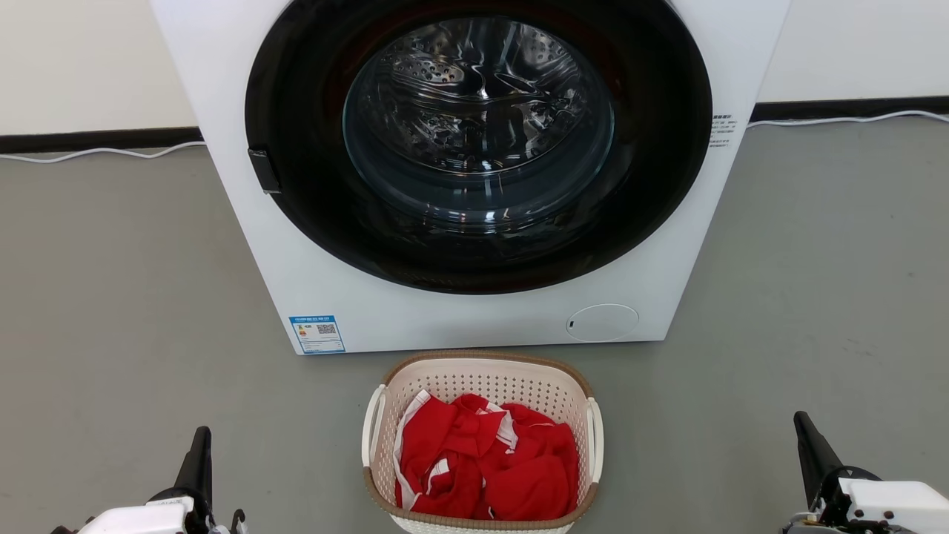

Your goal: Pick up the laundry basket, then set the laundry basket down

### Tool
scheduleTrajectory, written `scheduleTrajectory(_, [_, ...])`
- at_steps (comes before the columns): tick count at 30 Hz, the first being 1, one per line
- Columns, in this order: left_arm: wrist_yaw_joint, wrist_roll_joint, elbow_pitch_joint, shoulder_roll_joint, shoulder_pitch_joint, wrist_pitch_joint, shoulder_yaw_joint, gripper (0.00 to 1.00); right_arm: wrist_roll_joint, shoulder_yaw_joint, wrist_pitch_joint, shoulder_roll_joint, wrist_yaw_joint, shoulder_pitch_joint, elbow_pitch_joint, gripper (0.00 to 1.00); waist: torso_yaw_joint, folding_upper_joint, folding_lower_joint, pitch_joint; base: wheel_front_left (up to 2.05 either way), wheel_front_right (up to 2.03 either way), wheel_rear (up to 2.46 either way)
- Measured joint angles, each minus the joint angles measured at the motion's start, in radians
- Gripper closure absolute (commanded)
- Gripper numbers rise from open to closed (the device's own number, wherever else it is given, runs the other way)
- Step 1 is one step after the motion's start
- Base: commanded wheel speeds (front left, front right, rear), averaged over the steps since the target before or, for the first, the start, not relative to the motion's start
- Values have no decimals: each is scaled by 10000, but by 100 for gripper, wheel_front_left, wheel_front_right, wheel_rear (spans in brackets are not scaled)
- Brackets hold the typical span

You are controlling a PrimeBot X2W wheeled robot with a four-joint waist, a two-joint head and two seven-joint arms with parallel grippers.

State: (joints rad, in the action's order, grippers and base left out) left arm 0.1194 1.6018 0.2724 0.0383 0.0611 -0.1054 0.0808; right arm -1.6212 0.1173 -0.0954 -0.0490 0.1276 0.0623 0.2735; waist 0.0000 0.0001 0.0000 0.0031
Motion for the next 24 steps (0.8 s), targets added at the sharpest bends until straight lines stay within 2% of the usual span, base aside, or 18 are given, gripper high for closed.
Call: scheduleTrajectory(24, [0, 2, 0, 0, 0, -2, 0, 100, 13, 35, -2, 15, 0, 1, 0, 100, 0, 0, 0, 0, 0, 0, 0])
